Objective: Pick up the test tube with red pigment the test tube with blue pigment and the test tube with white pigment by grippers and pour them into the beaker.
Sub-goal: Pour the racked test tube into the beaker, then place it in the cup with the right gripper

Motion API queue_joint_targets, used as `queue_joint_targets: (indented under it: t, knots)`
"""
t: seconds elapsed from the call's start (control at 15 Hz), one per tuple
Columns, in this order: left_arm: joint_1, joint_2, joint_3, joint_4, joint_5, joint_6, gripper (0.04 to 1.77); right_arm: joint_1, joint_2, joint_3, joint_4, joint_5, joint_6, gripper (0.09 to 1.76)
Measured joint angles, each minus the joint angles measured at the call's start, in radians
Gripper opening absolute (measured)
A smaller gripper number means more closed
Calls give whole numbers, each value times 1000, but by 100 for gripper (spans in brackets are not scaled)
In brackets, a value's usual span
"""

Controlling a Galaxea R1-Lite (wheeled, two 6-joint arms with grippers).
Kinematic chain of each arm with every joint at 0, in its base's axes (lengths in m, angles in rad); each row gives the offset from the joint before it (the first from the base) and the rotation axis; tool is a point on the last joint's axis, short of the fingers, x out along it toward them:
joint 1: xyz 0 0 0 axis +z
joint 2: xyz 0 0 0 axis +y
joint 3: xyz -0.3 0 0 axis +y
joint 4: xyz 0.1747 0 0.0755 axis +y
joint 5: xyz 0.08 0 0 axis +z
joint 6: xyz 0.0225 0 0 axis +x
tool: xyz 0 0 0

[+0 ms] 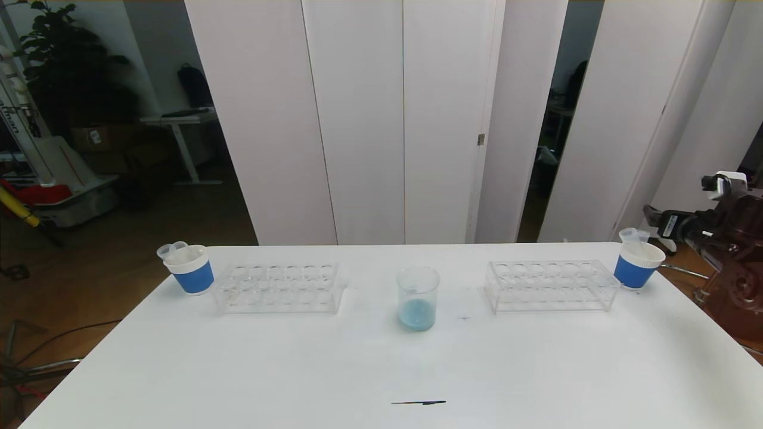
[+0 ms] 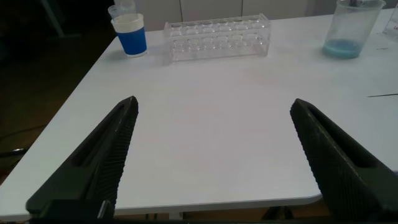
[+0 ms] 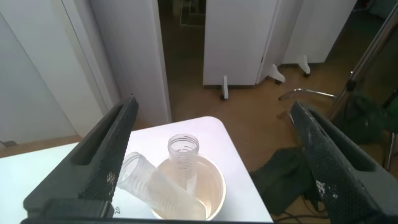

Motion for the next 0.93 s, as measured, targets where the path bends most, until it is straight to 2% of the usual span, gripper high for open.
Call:
queue_joint_targets:
  t: [0.33,0.67,0.8,0.93]
  knots:
    - [0,0,0,-1,0,0,175,-37,-360,54,310,80,-11,175]
    - [0,0,0,-1,0,0,175,-64,-840,213,591,164,-50,175]
    - [0,0,0,-1,0,0,175,-37,-1014,297,659,171,-56,175]
    - [0,0,0,-1,0,0,175,26,-1190,377,743,172,-59,175]
